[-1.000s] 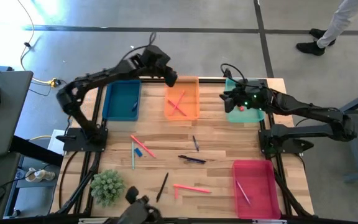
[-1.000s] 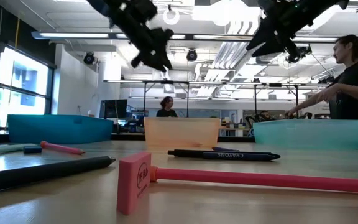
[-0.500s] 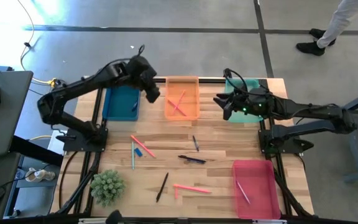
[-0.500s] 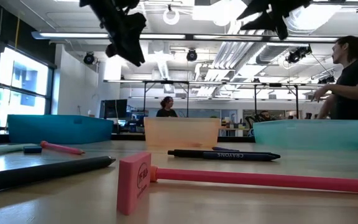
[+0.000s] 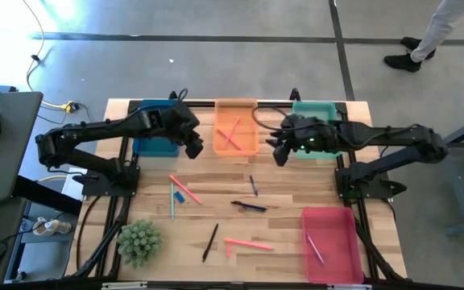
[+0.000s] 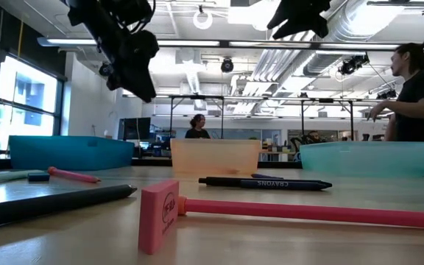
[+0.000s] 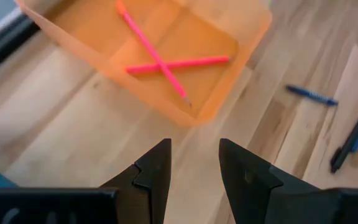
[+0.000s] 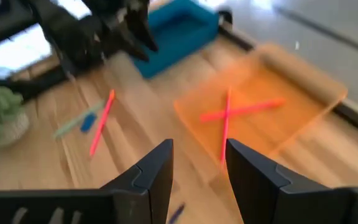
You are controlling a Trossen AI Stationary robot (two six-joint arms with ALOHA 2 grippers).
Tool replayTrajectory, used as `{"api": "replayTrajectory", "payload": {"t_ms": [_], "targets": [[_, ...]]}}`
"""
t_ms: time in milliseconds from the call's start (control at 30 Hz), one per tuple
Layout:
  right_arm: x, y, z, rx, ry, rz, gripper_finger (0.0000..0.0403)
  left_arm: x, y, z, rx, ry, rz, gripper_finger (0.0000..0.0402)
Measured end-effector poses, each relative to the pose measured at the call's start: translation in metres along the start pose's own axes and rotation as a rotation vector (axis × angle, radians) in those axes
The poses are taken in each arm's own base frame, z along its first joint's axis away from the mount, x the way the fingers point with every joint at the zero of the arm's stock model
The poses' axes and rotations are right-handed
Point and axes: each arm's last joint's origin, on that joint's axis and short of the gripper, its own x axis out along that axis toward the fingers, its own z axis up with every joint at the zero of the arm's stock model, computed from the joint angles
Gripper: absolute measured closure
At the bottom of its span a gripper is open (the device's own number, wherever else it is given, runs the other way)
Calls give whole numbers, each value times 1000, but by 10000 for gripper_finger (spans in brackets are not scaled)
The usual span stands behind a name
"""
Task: Sort crayons/erasers/pens/pencils in bins
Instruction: Put the blue crayon into the blue bin
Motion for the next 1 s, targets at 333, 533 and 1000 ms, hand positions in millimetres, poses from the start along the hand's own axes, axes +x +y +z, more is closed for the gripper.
{"api": "replayTrajectory", "payload": {"t_ms": [333, 533, 1000], "targets": [[36, 27, -7, 10, 300, -105, 263, 5, 2, -8, 19, 28, 18, 280], [65, 37, -22, 90, 460, -163, 263, 4, 9, -7, 29, 30, 39, 280], [123, 53, -66, 349, 647, -308, 263, 3, 29, -10, -17, 80, 156, 280]]}}
